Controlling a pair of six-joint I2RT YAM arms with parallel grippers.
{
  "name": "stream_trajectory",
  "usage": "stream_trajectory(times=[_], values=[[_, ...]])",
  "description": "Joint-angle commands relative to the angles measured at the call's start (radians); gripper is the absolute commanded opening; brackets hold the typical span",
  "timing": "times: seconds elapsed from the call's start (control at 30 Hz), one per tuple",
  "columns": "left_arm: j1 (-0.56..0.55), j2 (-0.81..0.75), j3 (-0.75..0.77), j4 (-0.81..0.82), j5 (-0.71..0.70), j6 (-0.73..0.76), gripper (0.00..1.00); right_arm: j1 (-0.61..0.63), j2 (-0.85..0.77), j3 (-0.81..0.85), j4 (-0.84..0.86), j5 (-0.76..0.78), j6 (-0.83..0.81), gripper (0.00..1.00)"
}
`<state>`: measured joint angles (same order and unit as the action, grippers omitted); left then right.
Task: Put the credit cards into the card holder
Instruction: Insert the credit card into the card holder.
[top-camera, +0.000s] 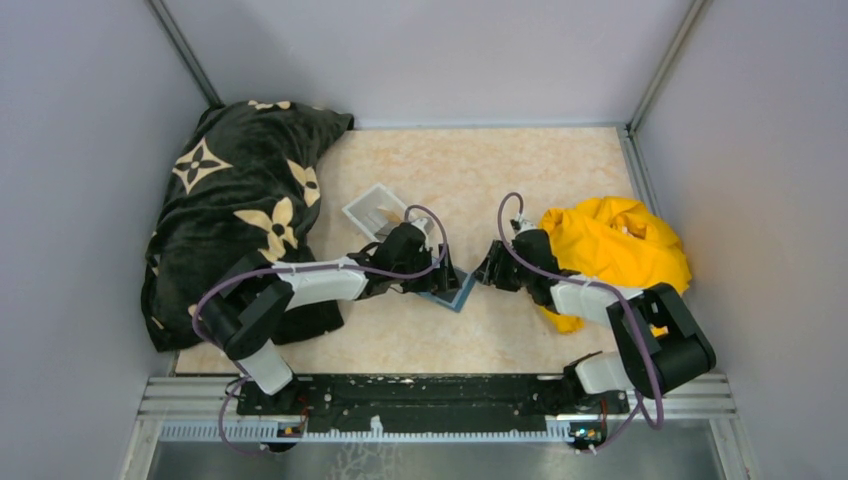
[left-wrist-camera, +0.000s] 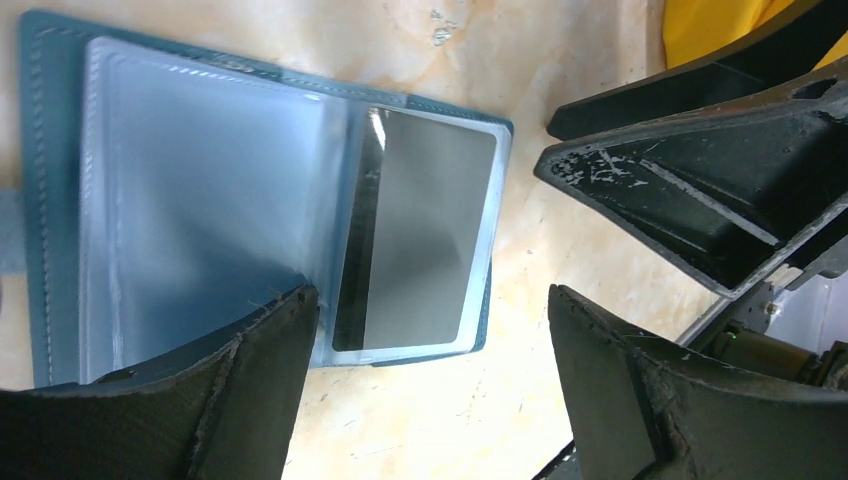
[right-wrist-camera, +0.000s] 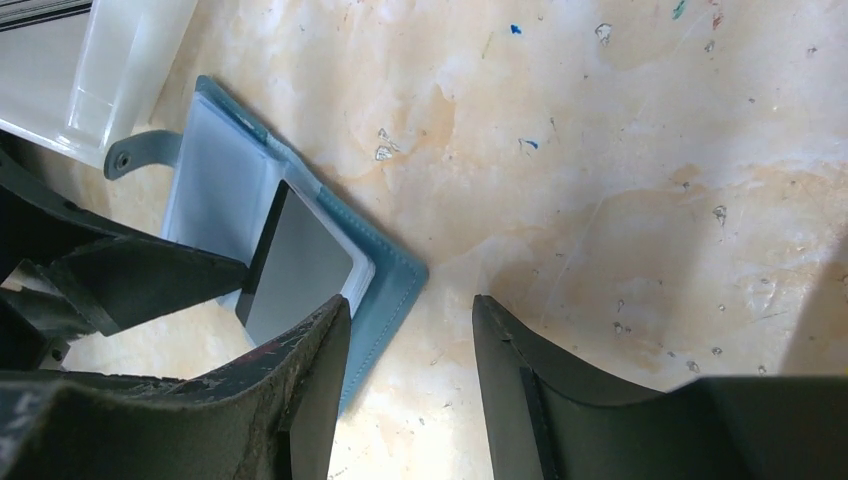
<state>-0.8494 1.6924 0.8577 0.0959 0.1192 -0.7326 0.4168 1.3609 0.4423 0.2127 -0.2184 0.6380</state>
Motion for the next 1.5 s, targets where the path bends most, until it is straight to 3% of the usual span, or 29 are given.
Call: stream_trajectory(times=[0.0,0.2,0.37,0.67,0.8,0.87,0.93,1.1,1.3,1.47], values=[[-0.005,-0.058,-0.05,0.054,-0.025,0.017,0.91,0.006,-0.028,0.05,-0.007,0.01,-0.026,0.49],[-0.005,-0.108,-0.086,0.133,-0.019,0.031,0.91,0.017,-0.035,0.05,-0.037,0.021,-0.049,0.43],[-0.005,-0.145,-0.119,0.178,-0.03,0.047,0.9,0.089,-0.081,0.055,-0.11,0.121,-0.087,0.35],[-0.004,-0.16,-0.184,0.194,-0.146,0.122,0.84,0.177,-0.11,0.027,-0.159,0.213,-0.106,0.14],[-0.005,-0.148,-0.193,0.205,-0.209,0.161,0.58,0.217,-0.093,0.022,-0.159,0.239,-0.103,0.05],[-0.004,-0.148,-0.193,0.213,-0.22,0.173,0.56,0.229,-0.085,0.021,-0.158,0.246,-0.102,0.05],[-0.004,-0.15,-0.194,0.223,-0.231,0.179,0.47,0.234,-0.078,0.019,-0.155,0.249,-0.101,0.03],[-0.005,-0.129,-0.175,0.223,-0.247,0.199,0.4,0.252,-0.059,0.017,-0.15,0.256,-0.1,0.02],[-0.006,-0.074,-0.134,0.171,-0.248,0.221,0.2,0.271,-0.035,0.018,-0.148,0.266,-0.099,0.01],[-0.008,-0.043,-0.115,0.145,-0.252,0.245,0.15,0.283,-0.02,0.024,-0.151,0.269,-0.1,0.01]])
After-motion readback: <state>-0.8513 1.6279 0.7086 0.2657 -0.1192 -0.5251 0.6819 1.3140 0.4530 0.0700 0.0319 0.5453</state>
